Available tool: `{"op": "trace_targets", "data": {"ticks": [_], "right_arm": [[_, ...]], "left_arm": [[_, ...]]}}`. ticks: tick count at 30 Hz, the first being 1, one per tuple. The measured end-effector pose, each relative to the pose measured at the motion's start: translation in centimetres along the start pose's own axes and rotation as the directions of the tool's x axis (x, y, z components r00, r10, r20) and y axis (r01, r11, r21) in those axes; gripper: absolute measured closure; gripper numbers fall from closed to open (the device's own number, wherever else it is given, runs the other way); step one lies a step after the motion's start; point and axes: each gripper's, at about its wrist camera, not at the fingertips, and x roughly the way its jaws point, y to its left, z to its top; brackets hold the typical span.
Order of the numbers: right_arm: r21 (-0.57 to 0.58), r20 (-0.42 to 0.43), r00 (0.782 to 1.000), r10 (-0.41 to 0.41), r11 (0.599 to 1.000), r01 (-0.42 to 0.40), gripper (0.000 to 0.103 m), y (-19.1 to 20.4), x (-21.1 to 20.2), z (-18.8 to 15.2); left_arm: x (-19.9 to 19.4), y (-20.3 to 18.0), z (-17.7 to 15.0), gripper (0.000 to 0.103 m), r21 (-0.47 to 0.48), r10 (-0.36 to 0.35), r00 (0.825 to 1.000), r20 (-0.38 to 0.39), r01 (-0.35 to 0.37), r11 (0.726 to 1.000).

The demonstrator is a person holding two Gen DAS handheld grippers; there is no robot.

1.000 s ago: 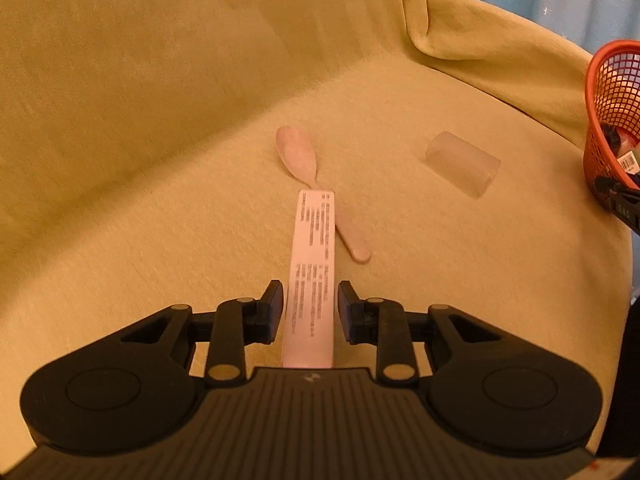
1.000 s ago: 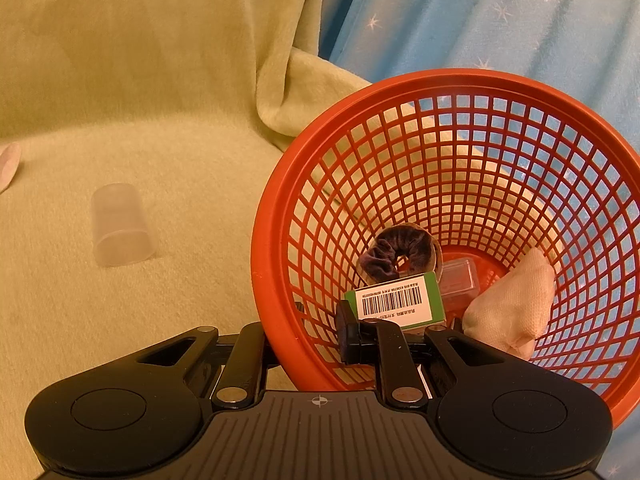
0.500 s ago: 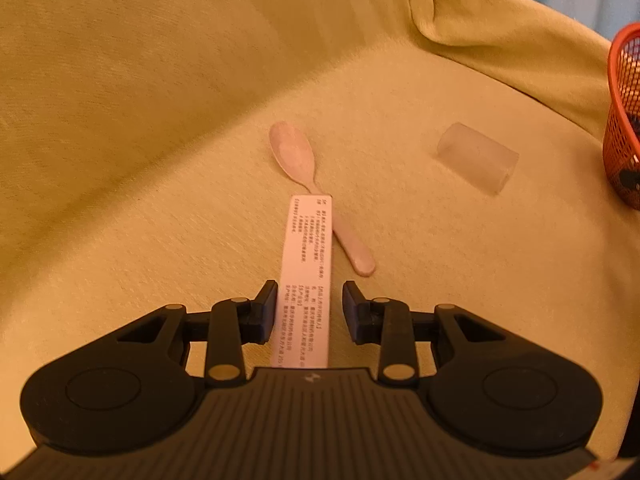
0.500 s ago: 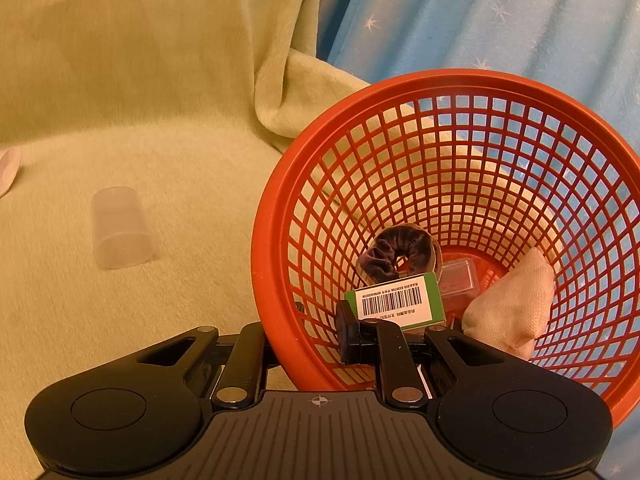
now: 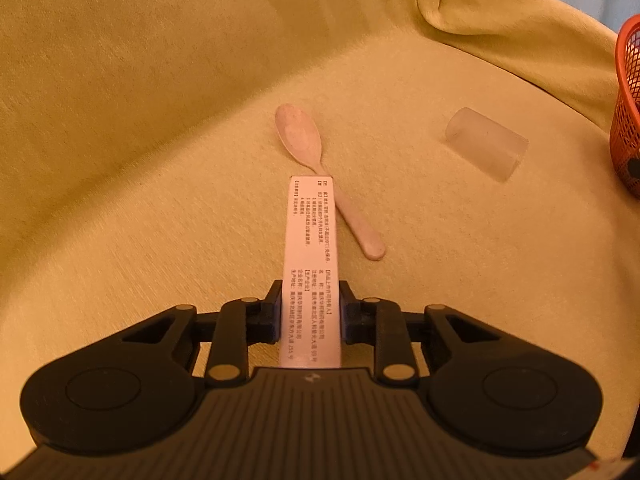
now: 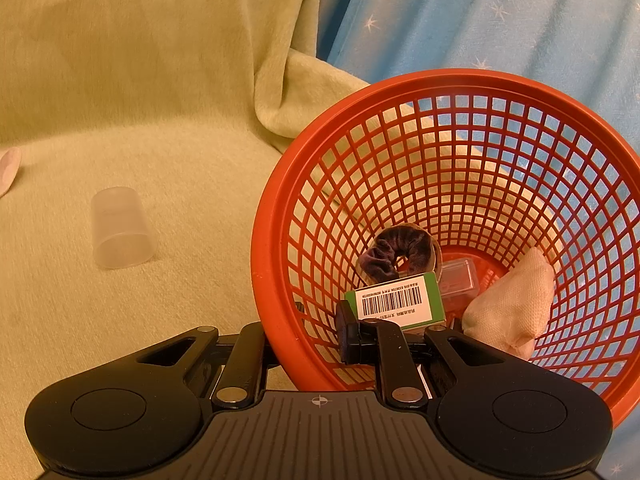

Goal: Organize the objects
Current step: 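Lift the white medicine box with the left gripper toward the basket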

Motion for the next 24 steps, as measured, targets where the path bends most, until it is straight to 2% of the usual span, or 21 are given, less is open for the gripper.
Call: {"op": "trace_targets", "data": {"ticks": [10, 24], "right_arm": [[0.000, 0.000, 1.000, 0.000, 1.000, 0.000, 0.090, 0.0, 0.0, 0.0], [0.001, 0.001, 1.000, 0.001, 1.000, -0.001, 0.090, 0.0, 0.0, 0.0]], "left_arm": [[-1.8, -0.2, 0.3, 0.082, 0.033, -0.009, 1.000, 0.014, 0.009, 0.999], [-4.4, -2.2, 2.3, 0.082, 0.076, -0.050, 0.996, 0.072, 0.044, 0.996]]}}
